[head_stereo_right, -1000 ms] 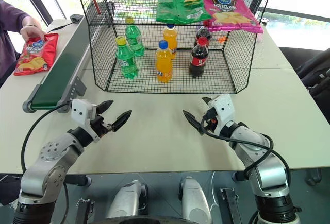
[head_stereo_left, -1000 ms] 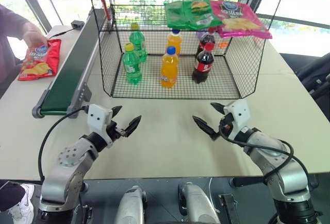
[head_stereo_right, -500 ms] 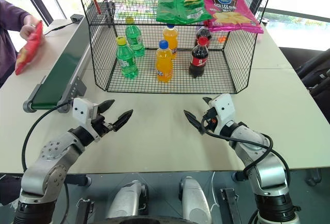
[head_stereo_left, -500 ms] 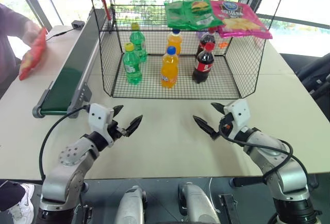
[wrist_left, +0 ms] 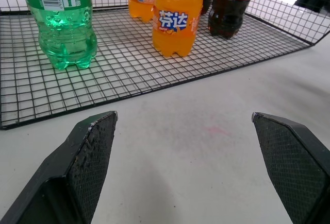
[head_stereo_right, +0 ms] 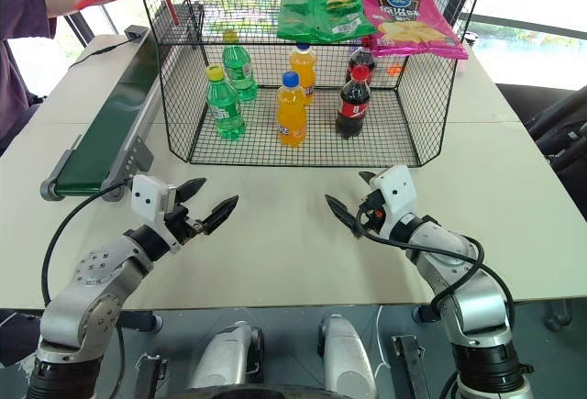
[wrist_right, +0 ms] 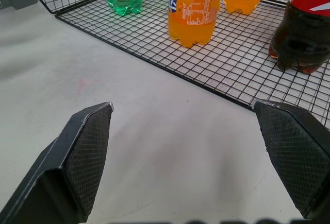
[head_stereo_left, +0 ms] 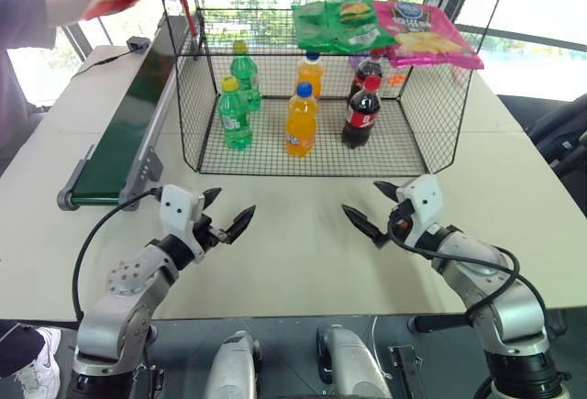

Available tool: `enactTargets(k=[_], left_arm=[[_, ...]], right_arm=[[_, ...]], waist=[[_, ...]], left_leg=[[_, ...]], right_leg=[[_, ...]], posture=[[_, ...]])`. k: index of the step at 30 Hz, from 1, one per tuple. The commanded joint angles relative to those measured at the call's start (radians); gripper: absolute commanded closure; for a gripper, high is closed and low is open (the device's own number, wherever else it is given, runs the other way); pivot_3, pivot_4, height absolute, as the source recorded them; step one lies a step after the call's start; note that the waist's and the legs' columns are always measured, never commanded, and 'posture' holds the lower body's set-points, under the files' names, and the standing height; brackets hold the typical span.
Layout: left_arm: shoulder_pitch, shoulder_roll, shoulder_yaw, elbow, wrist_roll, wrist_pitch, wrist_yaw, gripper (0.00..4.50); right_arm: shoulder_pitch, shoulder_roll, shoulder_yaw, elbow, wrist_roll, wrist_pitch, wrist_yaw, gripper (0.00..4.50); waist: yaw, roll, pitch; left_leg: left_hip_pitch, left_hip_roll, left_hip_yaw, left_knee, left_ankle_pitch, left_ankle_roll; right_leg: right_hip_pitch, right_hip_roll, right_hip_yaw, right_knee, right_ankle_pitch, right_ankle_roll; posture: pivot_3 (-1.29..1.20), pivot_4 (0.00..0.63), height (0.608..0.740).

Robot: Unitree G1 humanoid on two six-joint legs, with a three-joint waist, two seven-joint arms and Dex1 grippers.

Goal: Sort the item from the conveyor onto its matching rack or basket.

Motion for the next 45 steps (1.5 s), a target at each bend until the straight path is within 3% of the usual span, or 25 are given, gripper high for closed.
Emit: enactTargets(k=[1, 25, 29, 35, 41, 45], left_arm=[[-0.016, 0.002, -0.001, -0.035, 0.001, -0.016, 0.003, 0.1], [-0.068, 0.032, 0.026, -0.049, 0.003, -0.012, 0.0, 0.1], [-0.168, 0.132, 0.082, -0.076, -0.033, 0.036, -0.033, 0.1], [-0.167, 0.426, 0.213, -0.073, 0.022, 0.017, -0.181, 0.1], [-0.244, 0.582, 0.383, 0.124, 0.224, -0.187, -0.109, 0.1], [-0.121, 0.704, 0.393, 0.26, 0.433, -0.373, -0.135, 0.1]], right_arm=[[-0.01, -0.001, -0.003, -0.017, -0.002, -0.021, -0.002, 0.0], [-0.044, -0.011, 0.003, 0.034, -0.013, -0.043, 0.019, 0.0], [-0.076, -0.037, -0.015, 0.039, 0.015, -0.024, 0.057, 0.0], [-0.156, -0.13, -0.058, -0.05, 0.175, 0.123, 0.158, 0.0], [-0.38, -0.121, -0.087, -0.114, 0.473, 0.385, 0.132, 0.0], [-0.458, -0.099, -0.053, -0.125, 0.542, 0.442, 0.101, 0.0]], waist=[[0.0, 0.0, 0.0], [0.001, 0.0, 0.0], [0.001, 0.0, 0.0], [-0.004, 0.0, 0.0], [0.0, -0.001, 0.002], [0.0, 0.002, 0.001]], left_leg=[[0.0, 0.0, 0.0, 0.0, 0.0, 0.0], [0.0, 0.0, 0.0, 0.0, 0.0, 0.0], [0.0, 0.0, 0.0, 0.0, 0.0, 0.0], [0.001, 0.0, 0.0, 0.0, 0.0, 0.0], [0.0, 0.001, 0.0, 0.0, 0.0, 0.0], [0.0, 0.0, 0.002, -0.001, 0.0, 0.0]], right_leg=[[0.0, 0.0, 0.0, 0.0, 0.0, 0.0], [0.0, 0.0, 0.0, 0.0, 0.0, 0.0], [0.0, 0.001, 0.0, 0.001, 0.0, 0.0], [0.0, 0.001, 0.0, 0.001, 0.0, 0.0], [-0.006, 0.001, 0.0, 0.007, 0.0, 0.0], [-0.007, -0.001, 0.001, 0.007, 0.0, -0.001]], posture=[[0.0, 0.15, 0.74], [0.0, 0.15, 0.74], [0.0, 0.15, 0.74], [0.0, 0.15, 0.74], [0.0, 0.15, 0.74], [0.0, 0.15, 0.74]])
